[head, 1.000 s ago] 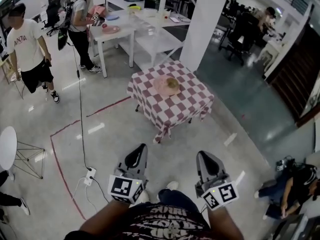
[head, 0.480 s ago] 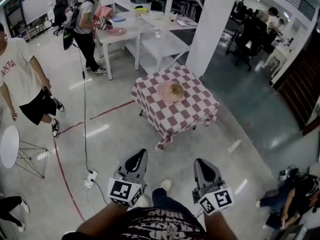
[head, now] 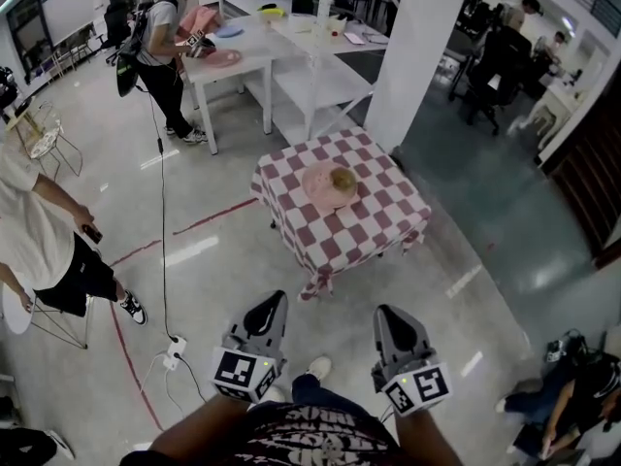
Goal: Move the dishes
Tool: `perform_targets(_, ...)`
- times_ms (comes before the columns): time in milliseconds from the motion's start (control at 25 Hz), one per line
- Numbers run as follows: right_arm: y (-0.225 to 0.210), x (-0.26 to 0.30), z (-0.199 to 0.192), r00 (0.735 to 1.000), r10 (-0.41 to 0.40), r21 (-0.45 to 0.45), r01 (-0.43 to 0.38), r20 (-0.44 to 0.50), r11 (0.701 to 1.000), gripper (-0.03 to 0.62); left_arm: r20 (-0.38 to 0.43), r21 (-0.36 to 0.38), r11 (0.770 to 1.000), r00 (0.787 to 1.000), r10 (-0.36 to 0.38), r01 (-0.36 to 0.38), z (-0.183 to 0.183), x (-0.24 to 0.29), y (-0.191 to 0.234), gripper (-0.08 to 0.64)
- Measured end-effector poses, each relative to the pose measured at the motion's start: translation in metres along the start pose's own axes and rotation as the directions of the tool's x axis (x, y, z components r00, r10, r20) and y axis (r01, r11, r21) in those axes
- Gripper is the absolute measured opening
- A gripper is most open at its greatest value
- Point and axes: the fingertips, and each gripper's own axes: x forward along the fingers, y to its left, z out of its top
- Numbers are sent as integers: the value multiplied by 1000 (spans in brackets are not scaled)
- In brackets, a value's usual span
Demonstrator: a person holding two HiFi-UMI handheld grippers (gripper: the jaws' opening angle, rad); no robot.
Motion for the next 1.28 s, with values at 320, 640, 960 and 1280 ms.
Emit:
perform_targets(320, -63, 29, 12, 1000, 7, 2, -7, 25, 1000, 34, 40, 43, 999, 999, 23, -25, 23, 71, 0, 31)
perform_targets(640, -106, 51, 18, 998, 51, 14, -52, 31, 999, 34, 60, 61, 995, 996, 73, -76, 28, 106, -5, 31)
perform_targets(960, -131, 66, 12, 998, 60, 47, -61, 22, 997, 34, 54, 38, 994, 994, 100, -102, 33, 133, 6, 31)
perform_targets(1280, -158, 96, 7, 1000, 16, 76, -17, 11, 997, 34, 4, 39, 996, 997, 74, -74, 28, 166, 22, 31)
